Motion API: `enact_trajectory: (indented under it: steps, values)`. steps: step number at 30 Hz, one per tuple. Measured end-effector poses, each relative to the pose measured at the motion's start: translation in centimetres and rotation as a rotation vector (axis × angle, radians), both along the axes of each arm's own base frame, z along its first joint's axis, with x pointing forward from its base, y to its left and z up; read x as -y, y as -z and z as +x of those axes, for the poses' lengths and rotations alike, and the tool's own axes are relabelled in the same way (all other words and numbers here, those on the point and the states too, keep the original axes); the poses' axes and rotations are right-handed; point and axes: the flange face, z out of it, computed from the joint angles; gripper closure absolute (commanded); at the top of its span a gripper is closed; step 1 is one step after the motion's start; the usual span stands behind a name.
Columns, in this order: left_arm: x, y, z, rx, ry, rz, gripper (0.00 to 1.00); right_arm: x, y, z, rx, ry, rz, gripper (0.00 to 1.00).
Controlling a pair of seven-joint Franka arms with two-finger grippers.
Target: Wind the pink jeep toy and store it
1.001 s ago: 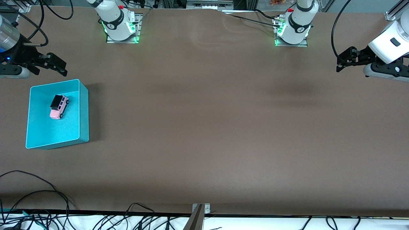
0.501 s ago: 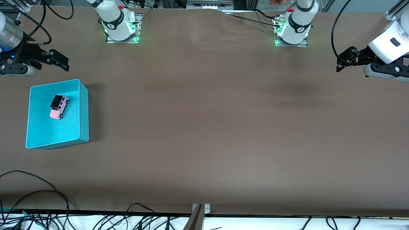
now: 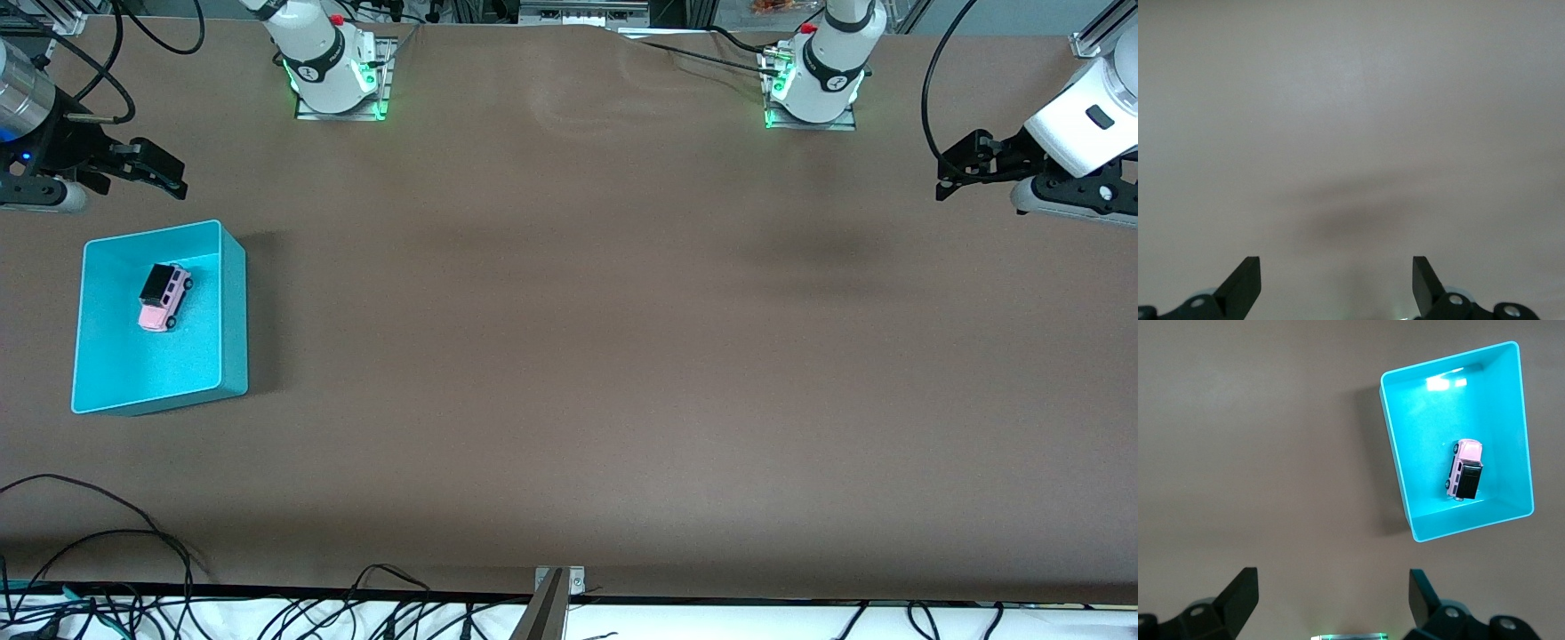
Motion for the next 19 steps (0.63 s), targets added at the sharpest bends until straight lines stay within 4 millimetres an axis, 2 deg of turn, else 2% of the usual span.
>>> enact_trajectory:
  steps: [12,19]
  values:
    - [0.0,0.0,0.0,0.0,0.0,0.0,0.0,-0.14,-1.04,0.64,0.01,-0.031,0.005,0.0]
    - [0.0,0.0,0.0,0.0,0.0,0.0,0.0,-0.22,-0.99,0.57,-0.001,-0.032,0.005,0.0]
